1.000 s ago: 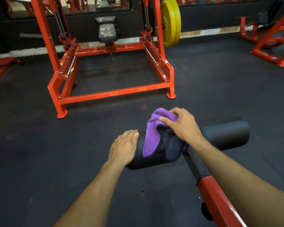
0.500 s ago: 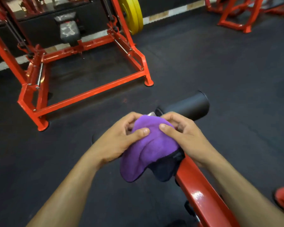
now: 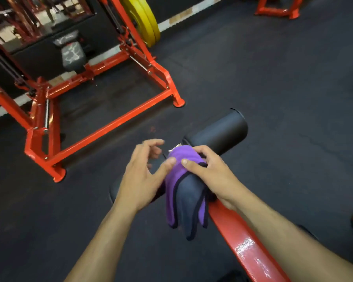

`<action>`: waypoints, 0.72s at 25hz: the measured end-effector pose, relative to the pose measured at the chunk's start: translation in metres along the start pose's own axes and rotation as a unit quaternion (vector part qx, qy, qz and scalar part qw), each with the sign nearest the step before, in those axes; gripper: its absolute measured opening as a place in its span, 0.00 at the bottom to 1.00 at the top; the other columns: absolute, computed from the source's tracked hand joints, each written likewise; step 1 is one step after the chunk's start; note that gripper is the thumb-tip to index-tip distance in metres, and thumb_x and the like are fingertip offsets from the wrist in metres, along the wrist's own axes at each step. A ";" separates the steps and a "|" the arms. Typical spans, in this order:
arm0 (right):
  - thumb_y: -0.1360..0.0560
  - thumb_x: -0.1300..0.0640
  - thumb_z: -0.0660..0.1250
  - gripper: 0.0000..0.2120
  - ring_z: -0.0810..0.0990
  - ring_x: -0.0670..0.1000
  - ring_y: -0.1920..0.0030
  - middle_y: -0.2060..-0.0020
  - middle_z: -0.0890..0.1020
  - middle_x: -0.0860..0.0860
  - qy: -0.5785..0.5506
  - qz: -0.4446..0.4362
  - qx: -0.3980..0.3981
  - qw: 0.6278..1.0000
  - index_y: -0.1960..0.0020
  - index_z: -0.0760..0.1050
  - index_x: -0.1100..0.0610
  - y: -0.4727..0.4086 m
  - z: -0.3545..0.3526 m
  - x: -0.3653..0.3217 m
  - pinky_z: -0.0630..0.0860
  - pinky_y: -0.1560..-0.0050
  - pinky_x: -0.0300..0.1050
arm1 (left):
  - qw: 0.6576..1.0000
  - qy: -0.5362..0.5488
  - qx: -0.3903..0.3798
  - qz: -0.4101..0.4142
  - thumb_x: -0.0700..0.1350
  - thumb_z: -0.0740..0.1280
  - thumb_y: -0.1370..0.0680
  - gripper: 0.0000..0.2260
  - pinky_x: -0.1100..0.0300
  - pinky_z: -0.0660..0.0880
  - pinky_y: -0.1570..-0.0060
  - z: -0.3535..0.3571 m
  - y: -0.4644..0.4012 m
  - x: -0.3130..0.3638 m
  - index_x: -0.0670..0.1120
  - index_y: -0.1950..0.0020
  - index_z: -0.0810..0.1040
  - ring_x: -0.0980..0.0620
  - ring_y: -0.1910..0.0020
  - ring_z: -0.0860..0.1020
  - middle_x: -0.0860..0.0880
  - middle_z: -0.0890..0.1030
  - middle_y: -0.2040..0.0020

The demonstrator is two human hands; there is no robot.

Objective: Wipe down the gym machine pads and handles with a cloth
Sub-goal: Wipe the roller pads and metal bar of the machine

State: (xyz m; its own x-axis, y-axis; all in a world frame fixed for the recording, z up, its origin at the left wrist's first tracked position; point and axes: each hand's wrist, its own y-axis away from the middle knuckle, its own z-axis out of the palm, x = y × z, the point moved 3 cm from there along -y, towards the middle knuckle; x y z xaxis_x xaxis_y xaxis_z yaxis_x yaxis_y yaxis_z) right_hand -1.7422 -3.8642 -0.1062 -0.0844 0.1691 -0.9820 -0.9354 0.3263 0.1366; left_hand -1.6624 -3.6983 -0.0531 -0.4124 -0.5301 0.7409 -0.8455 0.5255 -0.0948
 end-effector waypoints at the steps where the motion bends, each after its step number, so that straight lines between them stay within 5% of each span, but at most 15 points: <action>1: 0.23 0.52 0.72 0.13 0.85 0.47 0.50 0.50 0.86 0.49 -0.079 0.026 0.013 0.996 0.40 0.75 0.52 -0.002 -0.001 0.000 0.80 0.51 0.46 | 0.998 -0.005 -0.064 0.018 0.57 0.75 0.24 0.23 0.58 0.76 0.40 0.006 0.001 0.005 0.62 0.31 0.73 0.62 0.37 0.76 0.61 0.76 0.38; 3: 0.21 0.54 0.68 0.18 0.84 0.52 0.51 0.47 0.85 0.56 -0.229 0.063 -0.023 0.971 0.34 0.70 0.56 -0.003 -0.002 -0.001 0.80 0.57 0.48 | 0.991 -0.015 -0.129 0.034 0.55 0.77 0.26 0.26 0.57 0.77 0.38 0.013 0.007 0.006 0.62 0.30 0.72 0.64 0.36 0.75 0.65 0.75 0.35; 5: 0.25 0.55 0.65 0.25 0.81 0.59 0.47 0.38 0.80 0.62 -0.258 0.064 -0.084 0.960 0.30 0.68 0.56 -0.004 0.000 -0.003 0.79 0.53 0.54 | 0.996 0.020 -0.088 0.023 0.49 0.76 0.24 0.22 0.57 0.77 0.37 0.009 0.007 0.001 0.60 0.32 0.75 0.65 0.37 0.77 0.66 0.77 0.35; 7: 0.27 0.59 0.63 0.26 0.80 0.61 0.48 0.37 0.78 0.64 -0.211 0.031 -0.114 0.970 0.30 0.69 0.55 -0.005 0.004 -0.003 0.81 0.54 0.56 | 0.996 0.063 -0.057 -0.001 0.46 0.74 0.21 0.15 0.56 0.77 0.37 0.003 0.009 -0.003 0.58 0.37 0.78 0.65 0.41 0.80 0.66 0.81 0.40; 11: 0.23 0.64 0.71 0.20 0.80 0.56 0.64 0.52 0.78 0.59 -0.051 -0.053 -0.075 0.994 0.34 0.74 0.53 -0.001 0.011 -0.010 0.80 0.67 0.50 | 0.985 0.156 -0.064 -0.040 0.49 0.67 0.19 0.05 0.41 0.79 0.40 0.003 0.018 -0.012 0.56 0.44 0.80 0.49 0.45 0.83 0.54 0.85 0.47; 15: 0.23 0.63 0.72 0.18 0.80 0.60 0.73 0.63 0.78 0.48 0.030 -0.115 -0.027 0.992 0.36 0.73 0.54 0.004 0.014 -0.016 0.79 0.72 0.64 | 0.948 0.282 -0.131 -0.068 0.54 0.59 0.18 0.17 0.50 0.81 0.42 0.005 0.026 -0.008 0.49 0.36 0.80 0.46 0.42 0.83 0.46 0.85 0.43; 18: 0.23 0.64 0.72 0.16 0.79 0.57 0.74 0.65 0.77 0.48 0.055 -0.141 0.000 0.988 0.38 0.75 0.56 0.005 0.014 -0.016 0.79 0.72 0.53 | 0.960 0.238 -0.139 -0.044 0.52 0.65 0.19 0.12 0.44 0.78 0.36 0.001 0.025 -0.007 0.50 0.38 0.81 0.46 0.40 0.82 0.48 0.85 0.42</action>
State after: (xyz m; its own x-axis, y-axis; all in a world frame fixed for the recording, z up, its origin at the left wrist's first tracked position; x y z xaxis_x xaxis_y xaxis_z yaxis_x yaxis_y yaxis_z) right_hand -1.7404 -3.8522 -0.0881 0.1430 -0.0315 -0.9892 -0.9273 0.3451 -0.1451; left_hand -1.6807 -3.6822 -0.0611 -0.0857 -0.2512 0.9641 -0.7192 0.6852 0.1146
